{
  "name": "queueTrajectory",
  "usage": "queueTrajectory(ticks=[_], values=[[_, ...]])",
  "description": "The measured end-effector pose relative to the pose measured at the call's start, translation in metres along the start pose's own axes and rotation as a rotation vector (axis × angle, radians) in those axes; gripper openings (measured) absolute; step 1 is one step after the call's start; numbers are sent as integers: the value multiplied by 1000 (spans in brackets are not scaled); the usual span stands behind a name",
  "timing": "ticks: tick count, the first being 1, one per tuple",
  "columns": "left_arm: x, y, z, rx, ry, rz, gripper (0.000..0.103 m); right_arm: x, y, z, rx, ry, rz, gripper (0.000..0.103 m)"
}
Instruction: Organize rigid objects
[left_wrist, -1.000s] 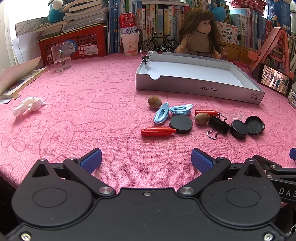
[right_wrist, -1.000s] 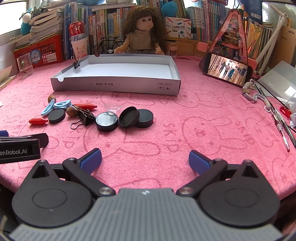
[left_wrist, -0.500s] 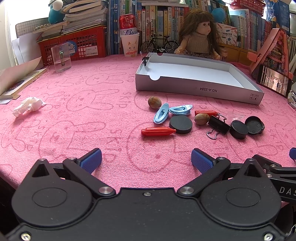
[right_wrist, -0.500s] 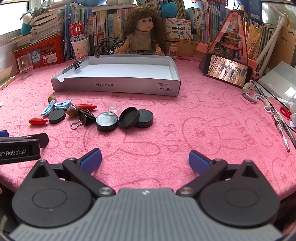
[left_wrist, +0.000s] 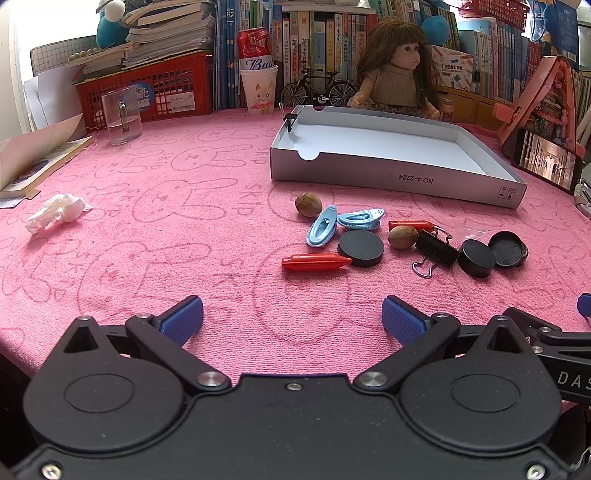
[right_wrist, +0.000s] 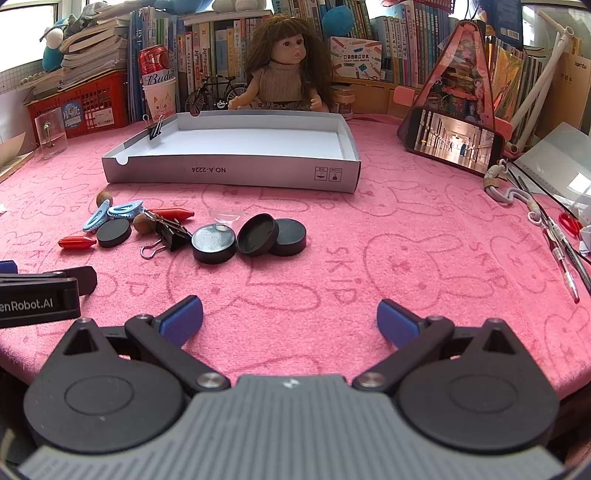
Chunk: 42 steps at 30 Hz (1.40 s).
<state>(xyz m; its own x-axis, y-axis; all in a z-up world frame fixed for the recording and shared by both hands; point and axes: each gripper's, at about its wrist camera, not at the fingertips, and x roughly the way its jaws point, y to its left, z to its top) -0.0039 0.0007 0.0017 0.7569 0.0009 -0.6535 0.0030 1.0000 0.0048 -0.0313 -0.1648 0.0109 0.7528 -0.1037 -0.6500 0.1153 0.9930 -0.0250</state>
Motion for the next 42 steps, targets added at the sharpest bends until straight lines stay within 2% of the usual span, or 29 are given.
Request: queueTrajectory(ticks=[7, 9, 13, 15, 21, 23, 24, 34, 42], values=[[-5, 1, 2, 8, -21, -26, 94, -2, 2, 2, -17, -43, 18, 103], [-7, 2, 5, 12, -35, -30, 88, -3, 4, 4, -36, -63, 12, 102], [-12, 2, 10, 21, -66, -47, 82, -2, 5, 9, -54, -103, 20, 97], [-13, 2, 15, 36, -76, -52, 73, -1, 6, 11, -74, -117, 22, 94], [-4, -2, 21, 64, -65, -54, 55, 3, 7, 16, -126, -152, -19, 78], [0, -3, 20, 68, -55, -59, 52, 7, 6, 17, -132, -151, -36, 68], [2, -5, 20, 73, -52, -58, 51, 9, 7, 18, -137, -150, -36, 67], [10, -11, 13, 89, -66, -47, 50, 17, 20, 13, -218, -149, -23, 67], [15, -15, 16, 85, -79, -46, 43, 21, 21, 13, -244, -162, -31, 67]])
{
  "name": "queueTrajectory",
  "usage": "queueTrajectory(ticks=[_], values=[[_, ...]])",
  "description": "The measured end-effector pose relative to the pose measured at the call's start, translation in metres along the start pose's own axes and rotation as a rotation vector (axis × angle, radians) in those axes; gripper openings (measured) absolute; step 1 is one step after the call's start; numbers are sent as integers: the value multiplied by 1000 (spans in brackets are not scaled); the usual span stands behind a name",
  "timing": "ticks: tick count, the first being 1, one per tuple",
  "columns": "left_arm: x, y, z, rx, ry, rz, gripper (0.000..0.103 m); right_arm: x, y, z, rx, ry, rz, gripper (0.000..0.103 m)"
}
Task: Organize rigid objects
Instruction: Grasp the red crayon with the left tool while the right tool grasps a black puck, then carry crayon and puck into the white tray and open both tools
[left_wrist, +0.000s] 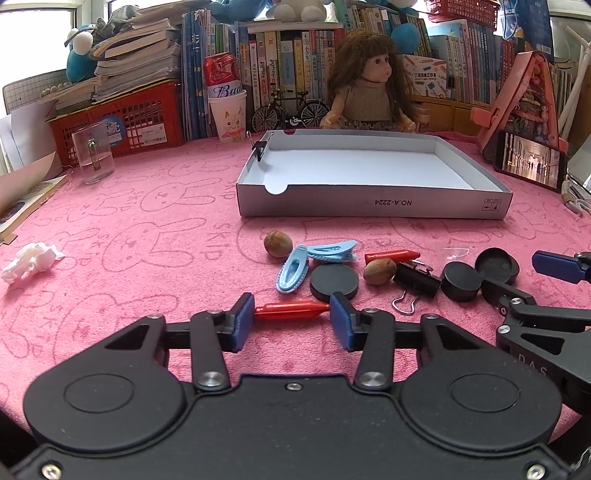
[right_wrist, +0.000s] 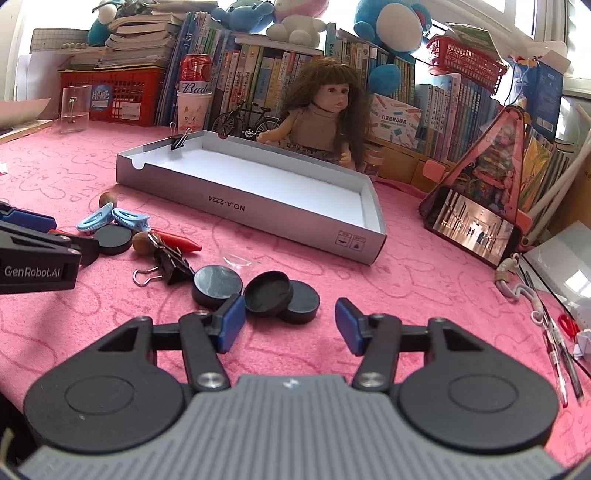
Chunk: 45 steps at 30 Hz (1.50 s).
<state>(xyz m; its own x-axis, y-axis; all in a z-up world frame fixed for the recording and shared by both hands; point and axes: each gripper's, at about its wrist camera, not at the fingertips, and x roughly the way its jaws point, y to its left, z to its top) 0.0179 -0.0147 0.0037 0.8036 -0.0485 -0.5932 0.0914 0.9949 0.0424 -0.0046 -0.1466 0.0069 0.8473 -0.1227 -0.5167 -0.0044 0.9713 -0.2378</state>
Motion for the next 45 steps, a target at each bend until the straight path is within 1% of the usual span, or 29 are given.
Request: queueTrajectory(ticks=[7, 16, 22, 24, 25, 27, 28, 30, 32, 34, 39, 42, 45], values=[[-1, 2, 2, -18, 0, -17, 42, 2, 1, 1, -26, -16, 9, 66], [-13, 1, 10, -9, -39, -46, 42, 4, 5, 3, -55, -25, 31, 64], [-16, 1, 12, -6, -45, -54, 42, 9, 8, 5, -70, -28, 27, 62], [-16, 1, 12, -5, -44, -59, 42, 11, 9, 6, -74, -28, 27, 59], [-16, 1, 12, -5, -42, -64, 42, 11, 9, 7, -76, -28, 29, 56], [-15, 3, 13, -11, -35, -76, 42, 11, 10, 7, -77, -29, 36, 45], [-13, 3, 13, -11, -31, -82, 42, 11, 11, 7, -76, -31, 36, 38], [-10, 6, 15, -13, -14, -104, 42, 10, 12, 7, -70, -31, 34, 37], [-7, 8, 17, -16, 0, -120, 42, 10, 10, 8, -49, -29, 47, 36], [-7, 9, 21, -8, -3, -129, 42, 9, 5, 10, -14, -19, 69, 36], [-8, 13, 34, -10, -7, -161, 42, 7, -13, 17, 117, 7, 127, 36], [-9, 18, 43, -24, -7, -192, 42, 8, -24, 20, 185, 22, 157, 36], [-10, 23, 52, -33, -6, -231, 42, 8, -33, 25, 222, 24, 175, 36]])
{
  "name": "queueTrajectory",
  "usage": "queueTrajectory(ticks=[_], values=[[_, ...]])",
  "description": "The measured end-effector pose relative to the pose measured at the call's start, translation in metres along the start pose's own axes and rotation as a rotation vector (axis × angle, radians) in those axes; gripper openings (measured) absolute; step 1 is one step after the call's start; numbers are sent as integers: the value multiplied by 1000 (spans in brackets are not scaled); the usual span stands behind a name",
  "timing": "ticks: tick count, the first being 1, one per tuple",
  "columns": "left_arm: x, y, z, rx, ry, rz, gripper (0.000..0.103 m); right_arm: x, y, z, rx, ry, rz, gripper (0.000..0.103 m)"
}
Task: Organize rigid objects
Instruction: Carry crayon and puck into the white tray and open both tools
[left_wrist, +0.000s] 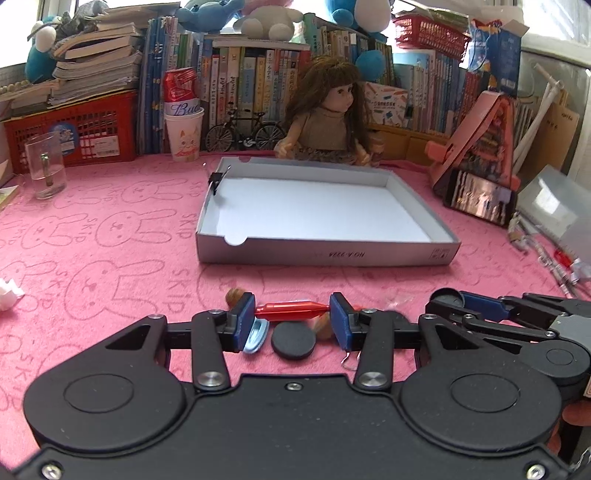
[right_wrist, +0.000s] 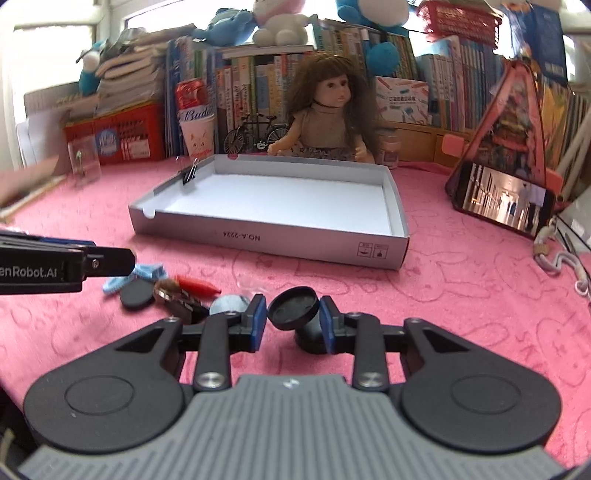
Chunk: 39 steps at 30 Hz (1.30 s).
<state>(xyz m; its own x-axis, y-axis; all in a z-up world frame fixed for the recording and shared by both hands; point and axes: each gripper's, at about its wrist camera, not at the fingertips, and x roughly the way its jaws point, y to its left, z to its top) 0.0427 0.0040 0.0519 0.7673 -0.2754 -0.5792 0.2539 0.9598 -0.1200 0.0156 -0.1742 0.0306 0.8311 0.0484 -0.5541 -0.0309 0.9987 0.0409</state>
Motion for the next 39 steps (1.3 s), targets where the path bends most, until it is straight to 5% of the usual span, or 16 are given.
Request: queueTrajectory(ticks=[21, 33, 39], values=[[37, 3, 72, -42, 42, -89, 42, 19, -28, 67, 47, 16, 60, 36], [86, 10, 100, -68, 112, -70, 42, 68, -57, 101, 165, 152, 141, 36], [132, 12, 117, -51, 221, -52, 42, 100, -66, 115, 213, 245, 150, 36]])
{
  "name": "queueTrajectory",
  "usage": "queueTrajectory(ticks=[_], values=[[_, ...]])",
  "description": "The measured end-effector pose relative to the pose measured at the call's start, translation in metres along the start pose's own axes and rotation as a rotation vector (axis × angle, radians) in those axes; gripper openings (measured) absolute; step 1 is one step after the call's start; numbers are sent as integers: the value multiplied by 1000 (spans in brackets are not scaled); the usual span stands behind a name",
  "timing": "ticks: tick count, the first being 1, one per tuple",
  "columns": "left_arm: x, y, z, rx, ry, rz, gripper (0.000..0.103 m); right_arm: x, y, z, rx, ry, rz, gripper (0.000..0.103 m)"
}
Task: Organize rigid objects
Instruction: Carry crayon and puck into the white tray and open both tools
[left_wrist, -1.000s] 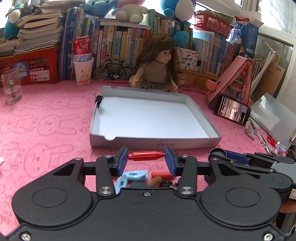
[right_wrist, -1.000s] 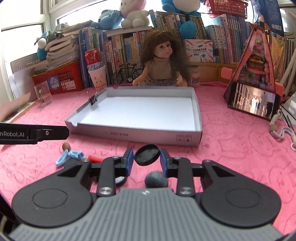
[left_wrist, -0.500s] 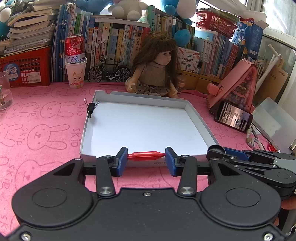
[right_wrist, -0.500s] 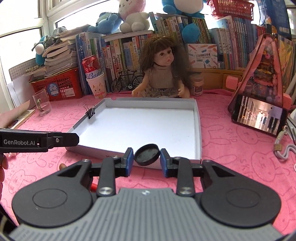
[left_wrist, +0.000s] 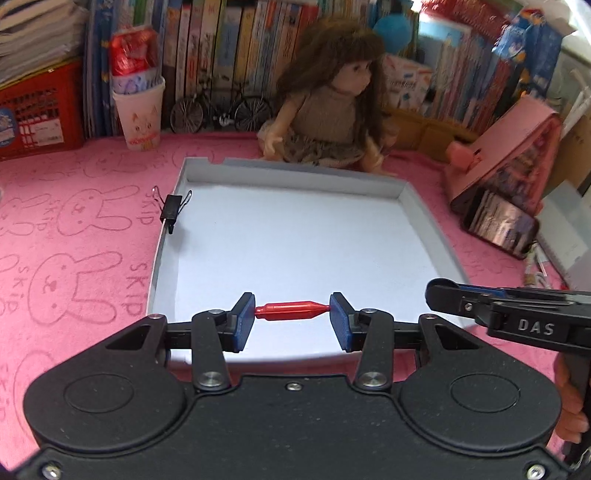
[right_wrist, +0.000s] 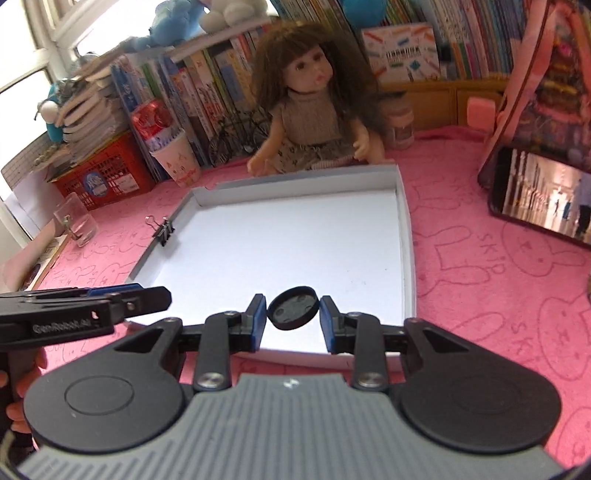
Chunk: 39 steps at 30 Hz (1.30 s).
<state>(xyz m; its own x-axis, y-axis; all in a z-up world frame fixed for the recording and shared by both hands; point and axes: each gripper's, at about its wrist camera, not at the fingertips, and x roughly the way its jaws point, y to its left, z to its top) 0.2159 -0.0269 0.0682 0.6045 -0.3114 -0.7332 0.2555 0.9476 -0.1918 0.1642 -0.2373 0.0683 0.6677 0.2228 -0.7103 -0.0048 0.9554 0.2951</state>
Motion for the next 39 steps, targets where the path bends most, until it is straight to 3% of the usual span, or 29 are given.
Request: queueTrajectory(ticks=[5, 15, 23, 35, 39], values=[[23, 6, 27, -14, 21, 22, 42, 22, -9, 25, 58, 49, -11, 36], [81, 11, 52, -6, 54, 69, 42, 68, -16, 48, -2, 57, -74, 36], [89, 14, 50, 5, 86, 94, 42, 83, -16, 51, 2, 94, -87, 36], [88, 5, 32, 95, 14, 112, 42, 82, 2, 31, -82, 50, -153, 36], [88, 1, 30, 75, 1, 131, 43, 82, 4, 29, -81, 44, -153, 36]])
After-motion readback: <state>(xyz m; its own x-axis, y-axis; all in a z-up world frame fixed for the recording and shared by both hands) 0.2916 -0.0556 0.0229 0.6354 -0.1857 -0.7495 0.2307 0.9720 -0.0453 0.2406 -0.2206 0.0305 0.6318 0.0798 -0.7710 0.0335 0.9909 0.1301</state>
